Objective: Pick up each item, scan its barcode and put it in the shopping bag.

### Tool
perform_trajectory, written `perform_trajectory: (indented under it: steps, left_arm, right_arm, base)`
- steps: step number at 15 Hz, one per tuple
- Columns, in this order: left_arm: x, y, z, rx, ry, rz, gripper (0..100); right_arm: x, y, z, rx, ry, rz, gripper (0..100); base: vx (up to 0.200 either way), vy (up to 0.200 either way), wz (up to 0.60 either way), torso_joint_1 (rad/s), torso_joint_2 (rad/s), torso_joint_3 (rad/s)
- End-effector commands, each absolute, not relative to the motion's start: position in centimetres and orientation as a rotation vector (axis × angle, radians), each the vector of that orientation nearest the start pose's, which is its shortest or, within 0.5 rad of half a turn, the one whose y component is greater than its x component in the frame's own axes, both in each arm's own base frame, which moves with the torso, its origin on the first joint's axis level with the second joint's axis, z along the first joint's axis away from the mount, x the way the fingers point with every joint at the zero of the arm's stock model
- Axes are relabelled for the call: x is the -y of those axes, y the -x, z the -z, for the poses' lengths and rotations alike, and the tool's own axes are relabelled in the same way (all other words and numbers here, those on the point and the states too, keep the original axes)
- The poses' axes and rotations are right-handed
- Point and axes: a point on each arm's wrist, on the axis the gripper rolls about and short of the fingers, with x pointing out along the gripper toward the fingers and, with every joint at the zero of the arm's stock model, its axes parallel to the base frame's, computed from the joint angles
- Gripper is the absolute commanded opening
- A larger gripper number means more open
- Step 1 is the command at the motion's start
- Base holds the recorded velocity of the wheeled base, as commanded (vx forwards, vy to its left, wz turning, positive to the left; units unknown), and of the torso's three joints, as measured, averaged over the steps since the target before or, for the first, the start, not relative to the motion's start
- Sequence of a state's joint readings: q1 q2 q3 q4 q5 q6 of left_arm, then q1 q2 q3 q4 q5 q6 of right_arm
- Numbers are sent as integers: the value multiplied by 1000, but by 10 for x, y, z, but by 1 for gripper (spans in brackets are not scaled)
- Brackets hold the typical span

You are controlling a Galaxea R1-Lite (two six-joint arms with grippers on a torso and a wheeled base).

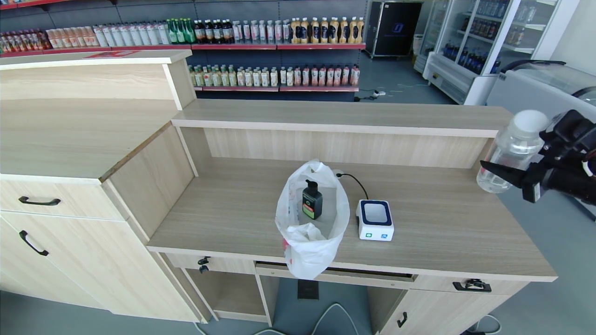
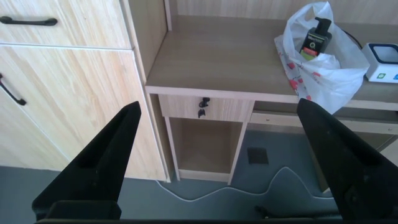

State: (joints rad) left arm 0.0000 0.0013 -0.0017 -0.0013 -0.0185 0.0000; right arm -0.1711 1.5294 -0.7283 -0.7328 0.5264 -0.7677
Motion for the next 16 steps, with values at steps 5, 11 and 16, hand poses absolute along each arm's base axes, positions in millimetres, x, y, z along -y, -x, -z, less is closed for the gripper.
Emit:
perform_trajectory:
  steps: [5,11,16]
  left_arm:
    - [0,23,-76,2,0,18,100]
    - [0,23,-76,2,0,18,100]
    - [0,23,-76,2,0,18,100]
  right_arm:
    - [64,-305,-167,123,981,-352,0]
    - [74,-324,-132,269,1157,-576,0]
    - [80,-345,-96,297,1243,-654,0]
  base:
    - [0,0,120,1,0,1]
    - [0,0,300,2,2,3]
    - [0,0,0,0,0,0]
